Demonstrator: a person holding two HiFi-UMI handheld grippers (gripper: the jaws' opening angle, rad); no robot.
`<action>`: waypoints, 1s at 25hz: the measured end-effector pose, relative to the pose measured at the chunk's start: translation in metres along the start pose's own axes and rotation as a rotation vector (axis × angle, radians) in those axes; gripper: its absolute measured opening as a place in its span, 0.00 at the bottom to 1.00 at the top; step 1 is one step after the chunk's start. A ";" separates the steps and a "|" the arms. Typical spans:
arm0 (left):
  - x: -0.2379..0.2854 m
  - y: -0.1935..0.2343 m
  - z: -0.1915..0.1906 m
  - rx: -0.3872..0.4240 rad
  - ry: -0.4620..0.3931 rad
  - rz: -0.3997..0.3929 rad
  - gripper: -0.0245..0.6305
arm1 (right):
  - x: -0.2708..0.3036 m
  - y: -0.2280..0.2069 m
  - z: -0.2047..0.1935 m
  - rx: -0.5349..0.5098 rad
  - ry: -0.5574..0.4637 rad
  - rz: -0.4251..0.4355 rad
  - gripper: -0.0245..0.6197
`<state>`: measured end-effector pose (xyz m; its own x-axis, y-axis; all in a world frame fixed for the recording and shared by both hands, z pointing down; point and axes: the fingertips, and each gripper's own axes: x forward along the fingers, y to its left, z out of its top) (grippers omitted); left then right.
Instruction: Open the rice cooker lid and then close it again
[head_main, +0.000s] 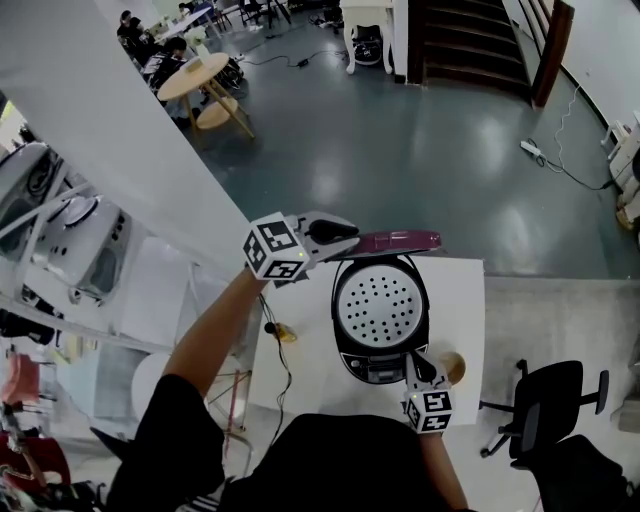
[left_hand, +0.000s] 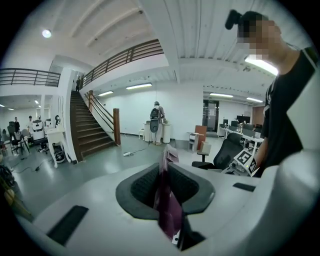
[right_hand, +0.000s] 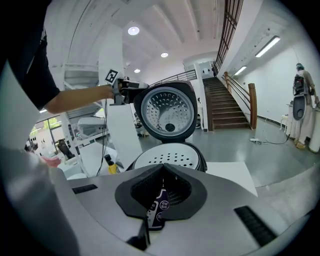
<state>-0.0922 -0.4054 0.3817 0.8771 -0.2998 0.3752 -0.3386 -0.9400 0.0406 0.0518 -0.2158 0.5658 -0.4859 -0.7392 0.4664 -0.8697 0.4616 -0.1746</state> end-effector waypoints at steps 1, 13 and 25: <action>0.000 -0.005 -0.001 0.004 0.004 -0.002 0.11 | 0.000 0.001 0.000 0.000 -0.002 0.002 0.04; 0.002 -0.038 -0.015 0.063 0.068 0.056 0.12 | -0.007 0.014 0.003 -0.006 -0.018 0.028 0.04; 0.008 -0.084 -0.041 0.115 0.167 0.016 0.12 | -0.019 0.022 0.002 -0.007 -0.032 0.040 0.04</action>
<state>-0.0704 -0.3222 0.4193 0.7998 -0.2928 0.5240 -0.3026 -0.9506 -0.0693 0.0417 -0.1927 0.5519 -0.5225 -0.7355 0.4314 -0.8493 0.4940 -0.1864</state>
